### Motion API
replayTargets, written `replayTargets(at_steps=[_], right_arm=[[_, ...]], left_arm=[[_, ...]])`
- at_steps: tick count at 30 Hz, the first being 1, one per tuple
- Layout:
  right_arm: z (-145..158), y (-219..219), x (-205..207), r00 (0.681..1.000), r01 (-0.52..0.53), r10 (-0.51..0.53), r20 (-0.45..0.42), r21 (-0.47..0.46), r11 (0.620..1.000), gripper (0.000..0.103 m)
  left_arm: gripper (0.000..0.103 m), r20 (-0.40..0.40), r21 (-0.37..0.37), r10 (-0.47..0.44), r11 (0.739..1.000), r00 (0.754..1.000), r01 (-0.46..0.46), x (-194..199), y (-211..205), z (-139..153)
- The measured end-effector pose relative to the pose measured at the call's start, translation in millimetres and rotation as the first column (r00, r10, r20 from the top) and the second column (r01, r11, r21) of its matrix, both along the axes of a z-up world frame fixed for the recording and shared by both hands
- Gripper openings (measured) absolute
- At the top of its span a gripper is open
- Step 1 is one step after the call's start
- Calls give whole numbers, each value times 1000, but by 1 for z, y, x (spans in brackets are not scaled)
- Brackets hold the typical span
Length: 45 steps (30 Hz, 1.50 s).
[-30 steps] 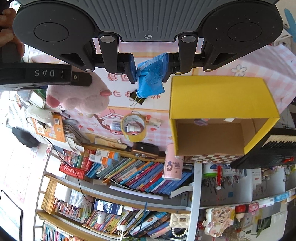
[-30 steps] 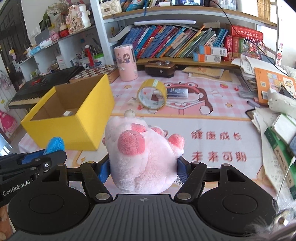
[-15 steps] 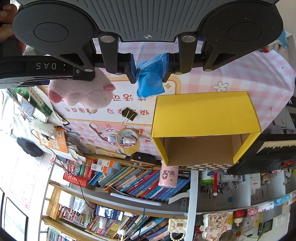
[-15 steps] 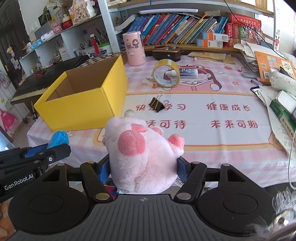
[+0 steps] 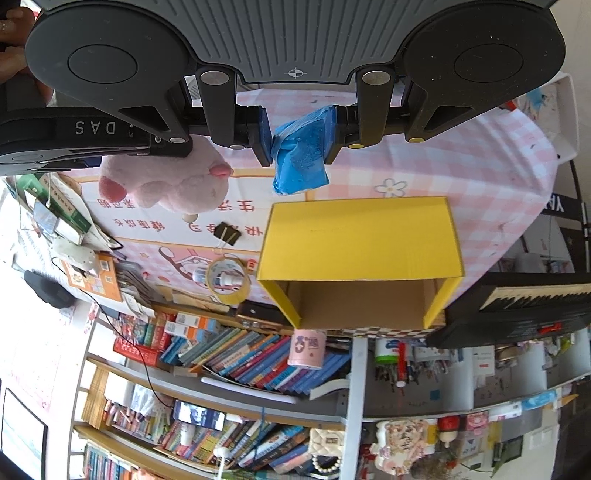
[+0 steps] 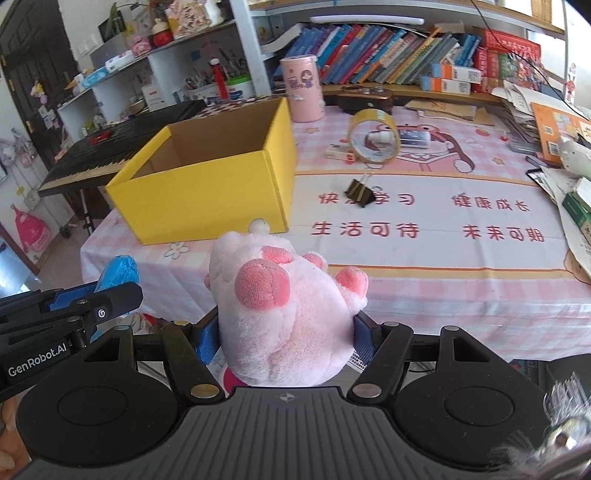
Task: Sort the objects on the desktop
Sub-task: 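Carry the bag with the left gripper and the pig with the right into the yellow box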
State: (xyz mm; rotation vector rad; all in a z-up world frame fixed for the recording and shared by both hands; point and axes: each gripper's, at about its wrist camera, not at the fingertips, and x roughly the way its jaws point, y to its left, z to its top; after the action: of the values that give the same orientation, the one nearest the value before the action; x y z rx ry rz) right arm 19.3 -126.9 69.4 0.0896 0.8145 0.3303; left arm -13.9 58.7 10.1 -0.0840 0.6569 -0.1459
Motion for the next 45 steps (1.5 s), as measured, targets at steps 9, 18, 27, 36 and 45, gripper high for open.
replayTargets(at_steps=[9, 18, 27, 36, 45], right_arm=[[3, 16, -6, 999, -44, 44, 10, -2, 999, 67], [5, 26, -6, 997, -79, 79, 17, -7, 997, 67], [5, 33, -3, 995, -101, 101, 14, -14, 995, 67], [3, 39, 2, 995, -102, 102, 4, -26, 994, 67], [0, 50, 6, 992, -128, 127, -21, -43, 991, 67]], left_arm=[[27, 16, -4, 30, 1000, 999, -30, -10, 15, 2], [27, 29, -6, 51, 999, 998, -51, -13, 21, 5], [27, 33, -12, 67, 998, 997, -67, -12, 28, 4], [27, 25, -18, 66, 998, 998, -65, -9, 31, 2], [27, 4, -42, 80, 996, 997, -80, -4, 41, -3]])
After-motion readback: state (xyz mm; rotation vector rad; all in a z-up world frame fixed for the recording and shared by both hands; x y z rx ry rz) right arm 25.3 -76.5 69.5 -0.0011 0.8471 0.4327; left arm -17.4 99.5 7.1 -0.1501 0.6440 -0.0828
